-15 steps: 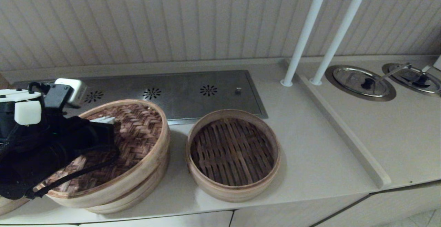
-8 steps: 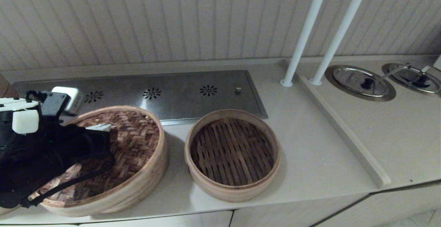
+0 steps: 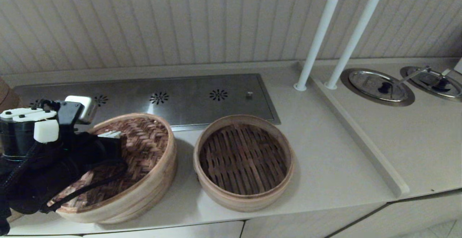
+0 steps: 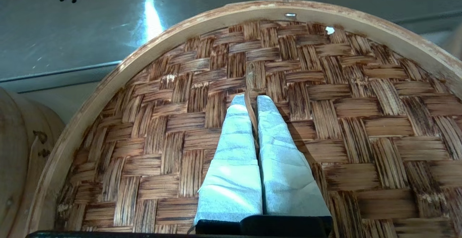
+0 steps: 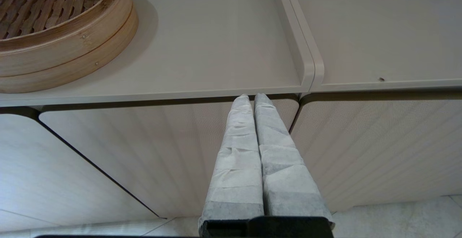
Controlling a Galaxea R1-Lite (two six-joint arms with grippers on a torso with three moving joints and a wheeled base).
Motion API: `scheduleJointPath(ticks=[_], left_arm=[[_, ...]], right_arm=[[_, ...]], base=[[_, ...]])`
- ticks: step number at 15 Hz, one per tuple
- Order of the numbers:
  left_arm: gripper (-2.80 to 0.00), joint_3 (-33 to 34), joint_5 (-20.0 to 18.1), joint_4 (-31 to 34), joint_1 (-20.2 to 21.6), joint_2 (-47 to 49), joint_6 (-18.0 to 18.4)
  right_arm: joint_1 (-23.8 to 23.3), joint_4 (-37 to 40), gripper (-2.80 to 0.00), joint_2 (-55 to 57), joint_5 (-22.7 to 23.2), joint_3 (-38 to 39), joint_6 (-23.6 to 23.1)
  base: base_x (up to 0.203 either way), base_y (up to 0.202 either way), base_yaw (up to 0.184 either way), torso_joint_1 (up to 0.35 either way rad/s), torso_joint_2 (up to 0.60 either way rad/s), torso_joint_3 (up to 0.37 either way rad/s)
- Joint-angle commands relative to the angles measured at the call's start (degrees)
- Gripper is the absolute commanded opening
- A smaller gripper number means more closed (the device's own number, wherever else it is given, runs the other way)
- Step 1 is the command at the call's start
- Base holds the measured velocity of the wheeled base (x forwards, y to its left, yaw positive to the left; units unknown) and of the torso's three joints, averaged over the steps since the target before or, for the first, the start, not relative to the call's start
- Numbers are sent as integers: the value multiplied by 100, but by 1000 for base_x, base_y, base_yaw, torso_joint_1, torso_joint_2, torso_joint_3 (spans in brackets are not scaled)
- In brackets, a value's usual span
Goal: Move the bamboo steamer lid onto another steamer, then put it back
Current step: Put the steamer
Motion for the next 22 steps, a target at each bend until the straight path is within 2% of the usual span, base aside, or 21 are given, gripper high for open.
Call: scheduleJointPath(ticks=[1,9,15,22], left_arm=[[-280,27,8,-202,62,285,7],[-280,148,-153,-310,104,336,1],[-280,28,-549,-317,640,440,-7],[-280,-19,-663,-310,660,582,-34]], right_arm=[[2,8,-280,8,2,-1,0],[2,0,-280,8,2,-1,0],[2,0,-280,8,2,-1,9],[2,0,-280,8,2,-1,0]], base=[[0,0,0,0,0,0],[0,0,0,0,0,0],[0,0,0,0,0,0],[0,0,0,0,0,0]])
